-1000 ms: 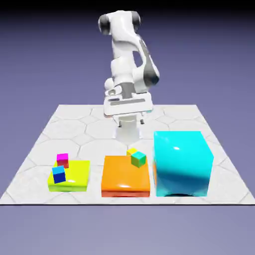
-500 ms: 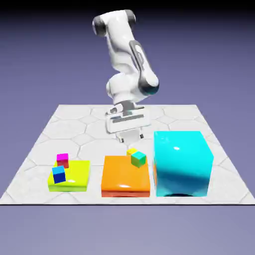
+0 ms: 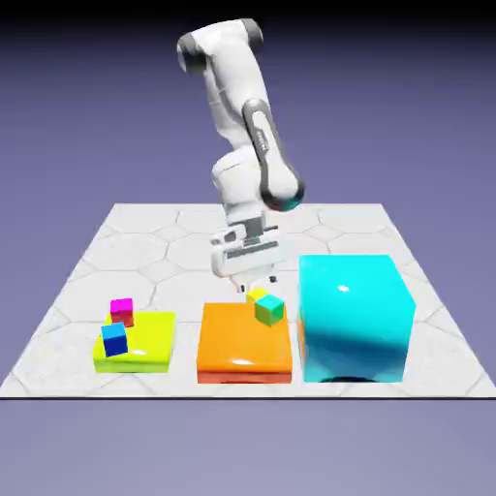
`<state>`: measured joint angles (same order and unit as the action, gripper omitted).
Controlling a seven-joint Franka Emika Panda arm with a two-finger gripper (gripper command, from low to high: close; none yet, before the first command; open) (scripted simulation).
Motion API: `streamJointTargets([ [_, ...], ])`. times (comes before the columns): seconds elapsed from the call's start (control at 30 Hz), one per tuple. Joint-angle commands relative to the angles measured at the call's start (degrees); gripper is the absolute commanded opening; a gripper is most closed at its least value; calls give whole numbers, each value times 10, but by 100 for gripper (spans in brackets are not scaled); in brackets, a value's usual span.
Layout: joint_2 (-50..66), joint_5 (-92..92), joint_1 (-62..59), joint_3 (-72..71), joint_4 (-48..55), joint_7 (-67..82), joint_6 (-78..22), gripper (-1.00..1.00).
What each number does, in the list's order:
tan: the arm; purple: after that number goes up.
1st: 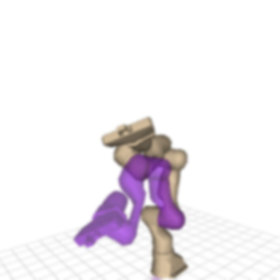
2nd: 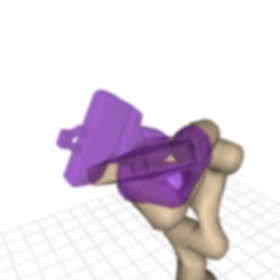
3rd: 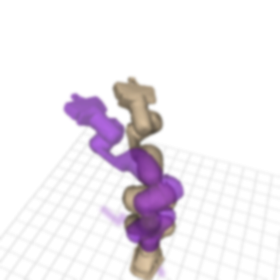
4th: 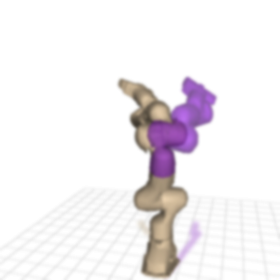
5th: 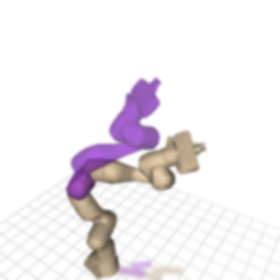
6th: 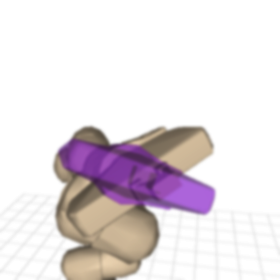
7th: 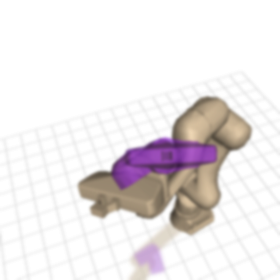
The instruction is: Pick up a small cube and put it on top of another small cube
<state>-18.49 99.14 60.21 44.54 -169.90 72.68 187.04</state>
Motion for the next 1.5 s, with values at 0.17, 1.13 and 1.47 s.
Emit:
streamJointTargets([
  [0.17, 18, 129, 77, 58, -12, 150, 17, 0],
  [1.13, 331, 290, 195, 63, -6, 209, -234, -100],
  [1.47, 123, 277, 172, 105, -19, 285, -42, -100],
])
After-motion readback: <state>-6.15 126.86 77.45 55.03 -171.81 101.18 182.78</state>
